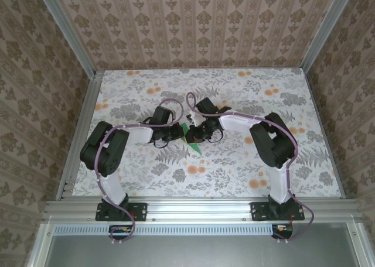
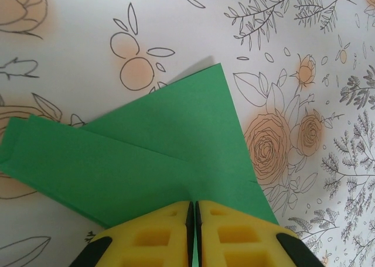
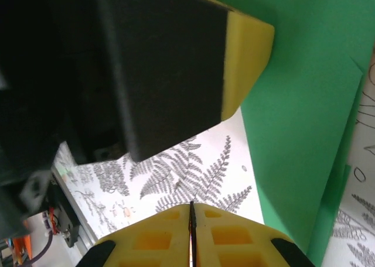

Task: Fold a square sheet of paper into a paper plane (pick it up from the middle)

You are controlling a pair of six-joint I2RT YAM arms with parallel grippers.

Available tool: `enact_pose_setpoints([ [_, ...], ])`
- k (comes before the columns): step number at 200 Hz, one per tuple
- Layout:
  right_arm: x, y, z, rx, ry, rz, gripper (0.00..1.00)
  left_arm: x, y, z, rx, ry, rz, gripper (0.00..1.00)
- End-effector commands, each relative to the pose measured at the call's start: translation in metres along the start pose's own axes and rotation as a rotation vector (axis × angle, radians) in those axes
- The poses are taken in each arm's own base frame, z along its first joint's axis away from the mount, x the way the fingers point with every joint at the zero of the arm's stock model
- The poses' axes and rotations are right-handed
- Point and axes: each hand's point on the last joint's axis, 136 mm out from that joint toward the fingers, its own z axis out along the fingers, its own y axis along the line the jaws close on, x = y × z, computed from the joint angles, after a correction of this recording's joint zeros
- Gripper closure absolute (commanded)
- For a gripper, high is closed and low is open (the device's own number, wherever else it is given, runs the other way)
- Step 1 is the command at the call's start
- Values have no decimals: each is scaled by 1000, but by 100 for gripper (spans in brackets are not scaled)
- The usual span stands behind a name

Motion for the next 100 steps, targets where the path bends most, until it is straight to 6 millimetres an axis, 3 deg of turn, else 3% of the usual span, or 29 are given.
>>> enact_pose_setpoints([
  [1,14,-15,10,63,85,28,90,10,15,10,-64,41,-27,87],
  [53,33,-32,18,96,145,8,91,18,30,12,-136,75,-61,87],
  [100,52,-41,9,44,169,29,91,29,46,13,-197,119,-113,87],
])
